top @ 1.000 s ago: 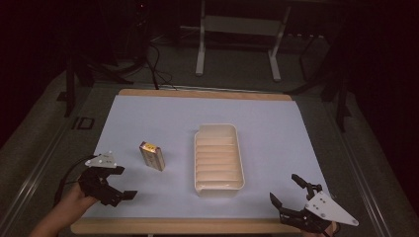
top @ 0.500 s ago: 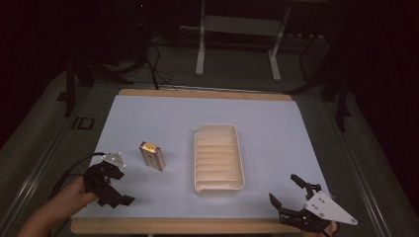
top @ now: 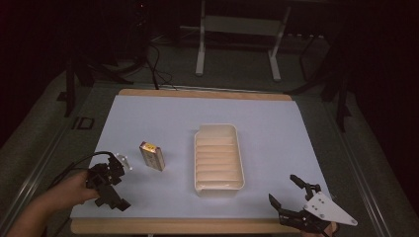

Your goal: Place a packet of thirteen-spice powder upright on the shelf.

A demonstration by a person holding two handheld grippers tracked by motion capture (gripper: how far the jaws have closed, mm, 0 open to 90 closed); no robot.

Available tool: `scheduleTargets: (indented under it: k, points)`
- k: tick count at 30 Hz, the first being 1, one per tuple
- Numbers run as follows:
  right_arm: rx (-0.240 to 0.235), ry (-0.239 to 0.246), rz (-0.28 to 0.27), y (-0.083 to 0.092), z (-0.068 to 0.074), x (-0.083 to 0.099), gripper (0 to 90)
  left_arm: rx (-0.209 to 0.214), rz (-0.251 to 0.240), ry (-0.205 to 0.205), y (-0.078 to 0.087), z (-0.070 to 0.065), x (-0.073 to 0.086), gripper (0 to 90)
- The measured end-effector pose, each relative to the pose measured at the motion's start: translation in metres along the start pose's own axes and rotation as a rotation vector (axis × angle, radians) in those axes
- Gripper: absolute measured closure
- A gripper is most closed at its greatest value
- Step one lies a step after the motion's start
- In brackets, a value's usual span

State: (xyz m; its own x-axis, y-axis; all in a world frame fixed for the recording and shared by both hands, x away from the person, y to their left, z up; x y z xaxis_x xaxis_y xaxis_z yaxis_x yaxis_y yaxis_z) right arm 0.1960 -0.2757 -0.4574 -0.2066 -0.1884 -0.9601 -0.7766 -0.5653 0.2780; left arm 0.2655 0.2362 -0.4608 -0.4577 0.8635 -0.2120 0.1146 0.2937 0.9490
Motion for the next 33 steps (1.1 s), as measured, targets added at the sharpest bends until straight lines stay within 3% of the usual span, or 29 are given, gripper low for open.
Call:
scheduleTargets:
  k: [3,5,12,13,15,16,22,23,26,33]
  points:
    - [0.0,0.003,0.001,0.0,0.0,0.0,14.5,0.003,0.028,0.005,0.002,0.001,0.0,0.0]
    - [0.0,0.007,-0.001,-0.001,0.001,0.0,14.2,0.03,0.036,0.017,0.004,0.004,0.0,0.0]
    - [-0.005,0.014,0.002,-0.002,0.002,0.001,14.2,0.035,0.091,-0.07,0.009,0.004,-0.002,0.0]
    - [-0.006,0.014,0.002,-0.002,0.002,0.001,14.2,0.008,0.093,-0.089,0.01,0.004,-0.003,0.0]
    - [-0.006,0.014,0.001,-0.002,0.002,0.001,14.2,0.008,0.093,-0.089,0.01,0.004,-0.003,0.0]
    - [-0.005,0.014,0.002,-0.002,0.002,0.001,14.2,-0.01,0.108,-0.124,0.01,0.004,-0.005,0.0]
    - [-0.025,0.019,0.011,-0.004,0.004,0.001,14.2,0.009,0.136,-0.165,0.013,0.005,-0.011,0.0]
    - [-0.024,0.02,0.01,-0.004,0.004,0.001,14.2,-0.046,0.131,-0.182,0.015,0.005,-0.015,0.0]
    - [-0.034,0.01,0.016,-0.005,0.003,0.002,14.2,-0.078,0.114,-0.197,0.02,0.007,-0.022,0.0]
    - [-0.043,0.008,0.025,-0.006,0.004,0.003,14.2,-0.081,0.131,-0.218,0.027,0.011,-0.031,0.0]
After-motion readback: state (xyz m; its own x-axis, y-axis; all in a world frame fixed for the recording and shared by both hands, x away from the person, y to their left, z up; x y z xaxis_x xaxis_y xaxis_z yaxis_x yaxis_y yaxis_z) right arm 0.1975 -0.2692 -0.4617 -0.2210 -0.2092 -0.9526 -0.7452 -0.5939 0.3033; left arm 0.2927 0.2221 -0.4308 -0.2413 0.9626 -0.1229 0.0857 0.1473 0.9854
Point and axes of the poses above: each handheld gripper's, and its own axes: y roughly backward along the jaws, x roughly out of its underside, z roughly to its left, the point moved 2 cm from there along -y, roughly forward along the jaws, and after that the axes turned 9 degrees about -y, right-handed, at the moved point
